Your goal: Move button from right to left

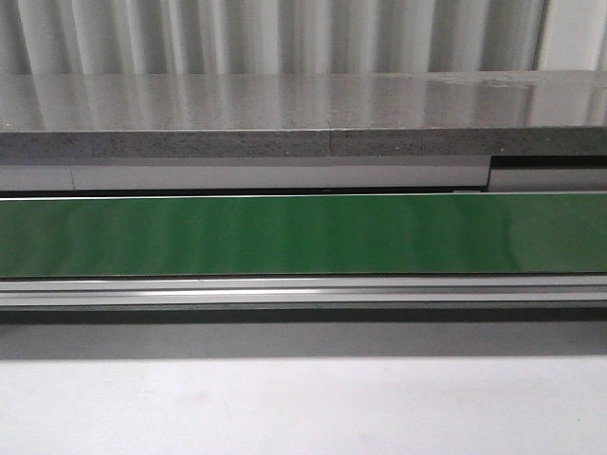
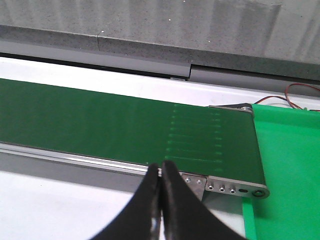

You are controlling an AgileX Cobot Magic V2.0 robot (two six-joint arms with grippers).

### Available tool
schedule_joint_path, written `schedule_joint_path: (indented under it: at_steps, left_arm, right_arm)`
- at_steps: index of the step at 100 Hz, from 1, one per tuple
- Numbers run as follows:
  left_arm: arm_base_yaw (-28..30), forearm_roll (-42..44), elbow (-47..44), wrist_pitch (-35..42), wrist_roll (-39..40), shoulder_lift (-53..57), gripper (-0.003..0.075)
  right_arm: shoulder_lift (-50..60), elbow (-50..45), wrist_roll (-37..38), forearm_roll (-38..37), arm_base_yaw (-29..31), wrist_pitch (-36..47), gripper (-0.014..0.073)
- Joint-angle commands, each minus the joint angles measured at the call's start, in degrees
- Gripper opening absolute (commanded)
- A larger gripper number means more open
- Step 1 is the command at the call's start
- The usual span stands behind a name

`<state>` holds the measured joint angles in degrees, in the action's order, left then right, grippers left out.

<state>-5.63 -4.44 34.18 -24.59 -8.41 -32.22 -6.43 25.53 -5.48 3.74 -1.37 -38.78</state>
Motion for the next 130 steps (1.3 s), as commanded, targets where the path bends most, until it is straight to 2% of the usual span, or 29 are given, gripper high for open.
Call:
schedule_joint_path:
  at_steps: [1,31,52,81,90,102,116,120,130]
  left_arm:
    - [-0.5,-0.1,-0.7,5.1,0.8,3.2,-0.0020]
    - [-0.5,-0.1,-10.1,7.2,0.8,17.2,-0.0020]
    - [-0.5,-0.1,-14.9,8.2,1.8,22.5,-0.0020]
    - [0.0,1.6,-22.5,18.7,2.8,25.9,-0.0020]
    - [1.4,3.9,-25.7,19.3,7.6,29.3,-0.0020]
    - [3.1,4.4,-30.0,20.7,8.0,34.6,-0.0020]
    - [3.5,4.4,-35.8,28.5,9.2,34.6,-0.0020]
    - [3.5,4.4,-35.4,25.3,9.2,34.6,-0.0020]
    - [3.4,4.4,-35.6,24.2,9.2,34.6,-0.0020]
  right_arm:
    - [-0.6,1.3,-0.6,0.2,0.0,4.1,-0.0066]
    - [-0.6,1.3,-0.6,0.2,0.0,4.1,-0.0066]
    - [-0.6,1.3,-0.6,0.2,0.0,4.1,-0.0066]
    - [-0.6,1.3,-0.6,0.2,0.0,4.1,-0.0066]
    - [-0.6,1.3,-0.6,0.2,0.0,4.1,-0.0066]
    - [-0.6,1.3,-0.6,0.2,0.0,4.1,-0.0066]
    - [-0.5,1.3,-0.6,0.2,0.0,4.0,-0.0066]
    - [-0.5,1.3,-0.6,0.2,0.0,3.8,-0.0066]
    - [-0.5,1.3,-0.6,0.2,0.0,3.8,-0.0066]
